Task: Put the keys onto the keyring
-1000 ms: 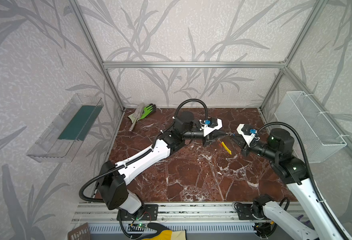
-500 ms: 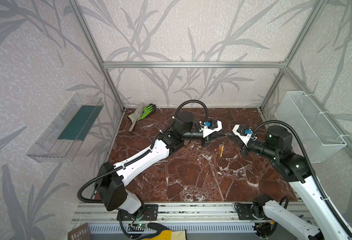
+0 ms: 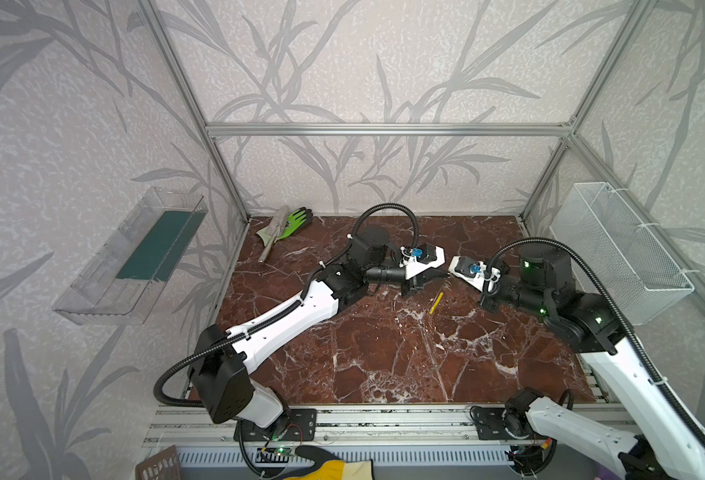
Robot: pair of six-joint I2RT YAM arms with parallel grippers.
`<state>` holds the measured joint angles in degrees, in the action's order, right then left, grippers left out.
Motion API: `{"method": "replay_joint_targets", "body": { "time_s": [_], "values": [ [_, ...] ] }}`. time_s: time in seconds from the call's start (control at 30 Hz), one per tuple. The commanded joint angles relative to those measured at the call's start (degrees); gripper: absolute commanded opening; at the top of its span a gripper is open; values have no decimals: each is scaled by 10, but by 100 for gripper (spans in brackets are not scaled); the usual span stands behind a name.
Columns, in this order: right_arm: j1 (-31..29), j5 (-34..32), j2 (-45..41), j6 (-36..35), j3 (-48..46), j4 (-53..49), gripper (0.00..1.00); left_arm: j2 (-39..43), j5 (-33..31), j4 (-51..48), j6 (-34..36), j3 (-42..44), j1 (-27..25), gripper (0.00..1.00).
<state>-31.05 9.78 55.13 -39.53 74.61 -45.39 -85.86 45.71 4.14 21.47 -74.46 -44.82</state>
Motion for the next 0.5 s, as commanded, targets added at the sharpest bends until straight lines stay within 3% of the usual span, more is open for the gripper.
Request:
{"method": "replay_joint_targets", "body": {
  "time_s": [0.0, 0.47],
  "values": [
    [-6, -46, 1, -35, 24, -34, 0, 22, 2, -9, 10, 12, 6, 0],
    [-13, -64, 20, -51, 38, -61, 0, 23, 13, -16, -2, 41, 23, 0]
  ]
}}
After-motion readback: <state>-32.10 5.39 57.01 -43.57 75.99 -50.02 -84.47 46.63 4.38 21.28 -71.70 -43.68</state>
